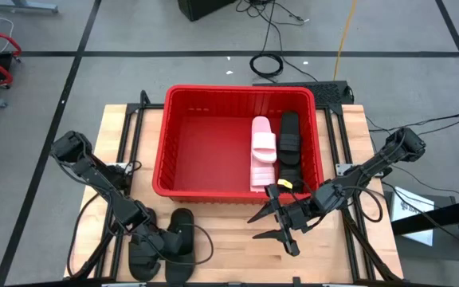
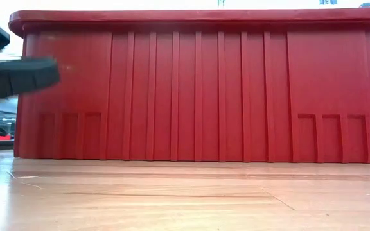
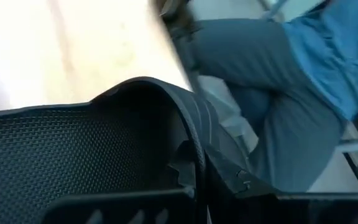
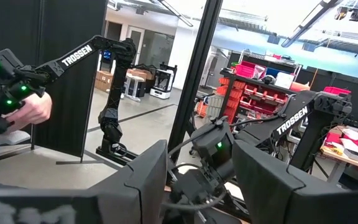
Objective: Pick and place slides into bin
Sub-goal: Put the black slide into the red container
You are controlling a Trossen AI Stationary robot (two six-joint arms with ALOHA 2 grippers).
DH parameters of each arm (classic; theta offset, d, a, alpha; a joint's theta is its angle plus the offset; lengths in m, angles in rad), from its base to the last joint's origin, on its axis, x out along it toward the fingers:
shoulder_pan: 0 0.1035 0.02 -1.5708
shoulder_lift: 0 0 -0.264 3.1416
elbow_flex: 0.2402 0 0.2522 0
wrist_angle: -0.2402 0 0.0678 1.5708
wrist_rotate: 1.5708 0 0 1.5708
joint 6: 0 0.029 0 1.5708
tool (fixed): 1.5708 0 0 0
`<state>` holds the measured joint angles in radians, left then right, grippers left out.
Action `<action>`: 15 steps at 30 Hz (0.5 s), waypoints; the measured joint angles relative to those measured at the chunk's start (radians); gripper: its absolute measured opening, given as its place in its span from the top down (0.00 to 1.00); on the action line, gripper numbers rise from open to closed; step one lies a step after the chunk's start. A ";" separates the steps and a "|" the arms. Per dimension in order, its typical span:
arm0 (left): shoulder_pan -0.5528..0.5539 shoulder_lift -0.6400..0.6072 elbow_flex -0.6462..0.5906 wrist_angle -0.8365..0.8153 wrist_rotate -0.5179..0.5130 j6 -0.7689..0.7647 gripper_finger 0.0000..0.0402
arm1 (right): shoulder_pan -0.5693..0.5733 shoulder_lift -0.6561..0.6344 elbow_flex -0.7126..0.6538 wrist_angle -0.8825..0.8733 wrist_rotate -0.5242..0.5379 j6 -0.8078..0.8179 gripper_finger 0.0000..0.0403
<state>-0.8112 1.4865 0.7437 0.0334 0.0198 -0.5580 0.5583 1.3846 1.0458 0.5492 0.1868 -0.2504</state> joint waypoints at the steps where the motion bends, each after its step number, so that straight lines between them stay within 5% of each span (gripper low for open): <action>1: 0.000 0.001 0.000 0.021 0.011 0.022 0.99 | 0.000 0.000 0.000 0.000 0.000 0.000 0.58; 15: 0.000 -0.031 0.000 0.165 0.032 0.257 0.97 | 0.000 0.000 0.000 0.000 0.000 0.000 0.58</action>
<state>-0.8112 1.4552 0.7433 0.1979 0.0515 -0.3009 0.5583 1.3846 1.0458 0.5491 0.1867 -0.2508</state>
